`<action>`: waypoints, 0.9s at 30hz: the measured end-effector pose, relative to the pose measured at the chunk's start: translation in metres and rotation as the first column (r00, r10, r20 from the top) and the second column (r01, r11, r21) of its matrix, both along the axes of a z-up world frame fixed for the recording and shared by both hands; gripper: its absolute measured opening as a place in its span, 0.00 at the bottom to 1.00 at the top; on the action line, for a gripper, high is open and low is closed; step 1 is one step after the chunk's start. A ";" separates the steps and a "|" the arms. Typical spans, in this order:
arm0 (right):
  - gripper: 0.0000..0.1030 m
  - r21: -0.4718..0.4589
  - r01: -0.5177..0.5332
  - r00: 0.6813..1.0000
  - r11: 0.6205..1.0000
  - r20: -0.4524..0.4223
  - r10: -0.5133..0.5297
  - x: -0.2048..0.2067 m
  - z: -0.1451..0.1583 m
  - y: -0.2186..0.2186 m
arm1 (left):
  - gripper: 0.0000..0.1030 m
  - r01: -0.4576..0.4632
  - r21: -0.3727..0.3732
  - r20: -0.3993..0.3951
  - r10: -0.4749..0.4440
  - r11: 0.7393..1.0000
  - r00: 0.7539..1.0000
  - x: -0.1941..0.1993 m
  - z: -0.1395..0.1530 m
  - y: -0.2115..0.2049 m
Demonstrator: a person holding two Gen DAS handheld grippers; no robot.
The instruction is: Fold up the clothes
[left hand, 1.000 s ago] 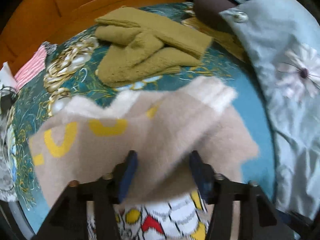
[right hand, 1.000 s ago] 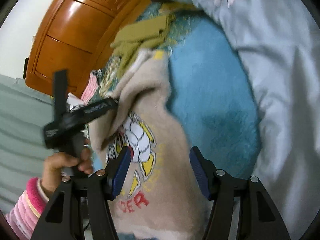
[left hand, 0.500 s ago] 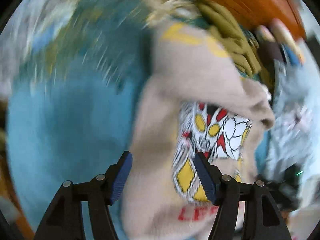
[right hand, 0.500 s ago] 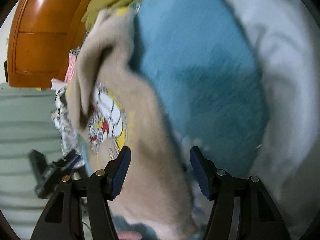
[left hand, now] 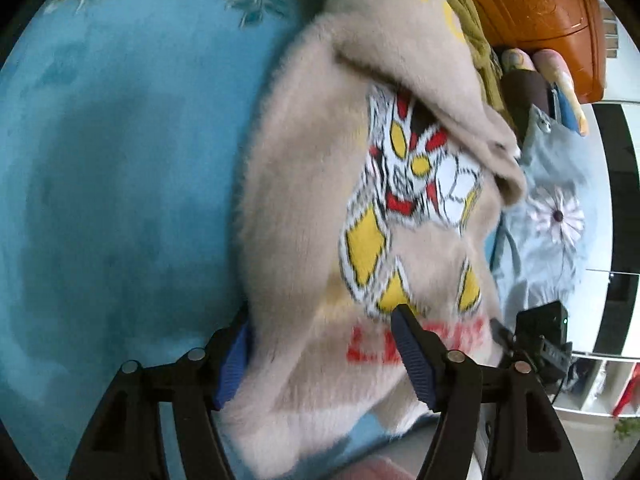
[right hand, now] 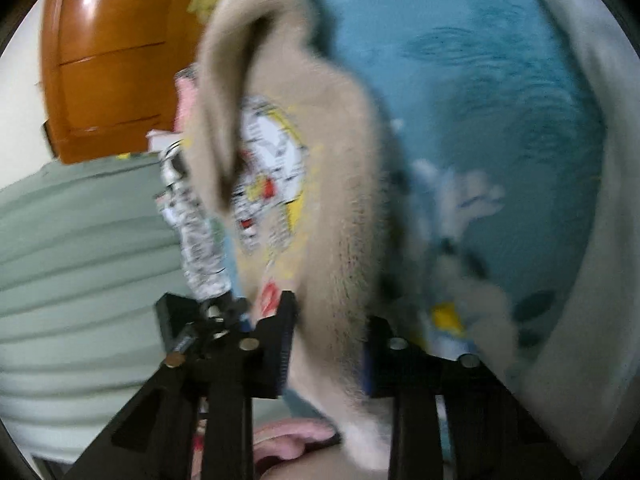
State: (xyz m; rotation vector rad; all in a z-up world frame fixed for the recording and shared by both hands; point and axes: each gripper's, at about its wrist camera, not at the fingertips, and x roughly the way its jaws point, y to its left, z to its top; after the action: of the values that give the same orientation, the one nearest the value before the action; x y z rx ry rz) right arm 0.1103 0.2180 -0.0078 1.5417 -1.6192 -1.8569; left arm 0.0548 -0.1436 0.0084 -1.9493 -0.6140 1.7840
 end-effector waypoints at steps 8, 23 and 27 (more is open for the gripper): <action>0.11 0.057 0.027 0.996 0.998 -0.089 -0.022 0.014 0.032 0.009 | 0.33 -0.007 -0.020 0.012 0.007 1.000 1.000 0.024 -0.002 -0.001; 0.10 0.004 -0.003 0.976 1.000 -0.219 0.004 0.067 0.087 0.011 | 0.10 0.163 0.326 -0.013 -0.169 0.931 0.986 0.032 0.120 -0.044; 0.10 -0.016 -0.005 0.986 1.000 -0.167 0.002 0.068 0.085 0.012 | 0.11 0.021 0.408 0.049 -0.045 0.913 0.998 0.008 0.106 -0.055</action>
State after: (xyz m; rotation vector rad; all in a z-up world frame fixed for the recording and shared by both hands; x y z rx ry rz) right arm 0.1788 0.2303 0.0768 1.3419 -1.5516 -1.9095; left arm 0.0626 -0.1985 0.1141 -1.7130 -0.8881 1.4404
